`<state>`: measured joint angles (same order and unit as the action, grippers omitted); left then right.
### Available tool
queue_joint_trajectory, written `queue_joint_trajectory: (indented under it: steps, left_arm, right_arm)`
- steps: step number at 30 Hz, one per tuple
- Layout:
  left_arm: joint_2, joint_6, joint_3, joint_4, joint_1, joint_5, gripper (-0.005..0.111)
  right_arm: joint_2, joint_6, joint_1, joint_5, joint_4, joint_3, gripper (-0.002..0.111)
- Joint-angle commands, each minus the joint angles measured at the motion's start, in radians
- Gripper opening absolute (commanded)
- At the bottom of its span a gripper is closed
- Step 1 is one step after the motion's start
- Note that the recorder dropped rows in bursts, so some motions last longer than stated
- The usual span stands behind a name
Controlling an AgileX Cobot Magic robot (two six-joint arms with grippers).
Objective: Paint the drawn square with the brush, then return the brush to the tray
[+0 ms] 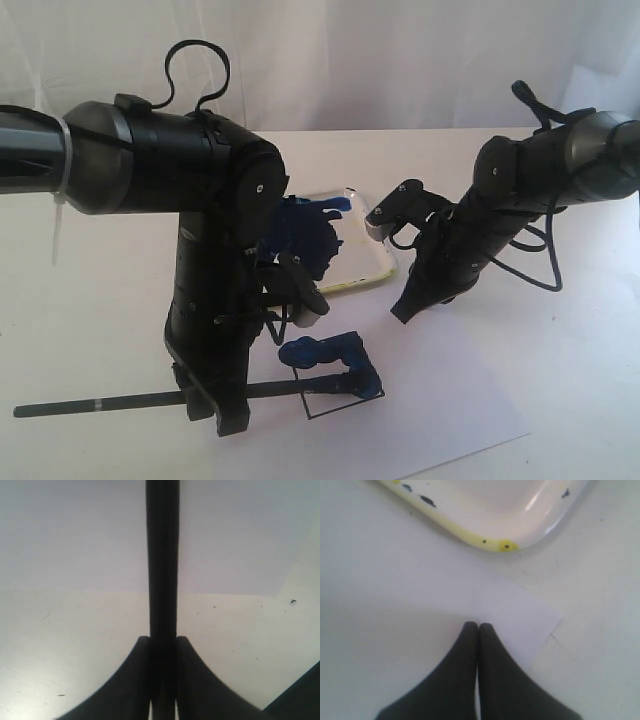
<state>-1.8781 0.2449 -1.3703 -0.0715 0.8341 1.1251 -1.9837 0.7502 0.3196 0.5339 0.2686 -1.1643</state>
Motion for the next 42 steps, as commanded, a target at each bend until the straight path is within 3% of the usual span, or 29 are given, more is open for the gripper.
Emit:
queue_joint_trajectory:
  steps: [1, 16, 27, 42]
  left_arm:
    - [0.006, -0.009, -0.004, 0.003, 0.005, 0.096, 0.000]
    - [0.109, 0.017, -0.002, -0.011, 0.005, 0.096, 0.000]
    - [0.108, 0.018, 0.082, 0.003, 0.005, 0.096, 0.000]
    - [0.062, -0.026, 0.094, 0.019, 0.005, -0.072, 0.000]
  right_arm:
    - [-0.013, 0.013, -0.001, 0.010, -0.018, 0.002, 0.000]
    - [-0.013, 0.016, -0.001, -0.010, -0.018, 0.002, 0.000]
    - [-0.013, 0.016, -0.001, -0.010, -0.018, 0.002, 0.000]
    - [-0.013, 0.016, -0.001, -0.008, -0.018, 0.002, 0.000]
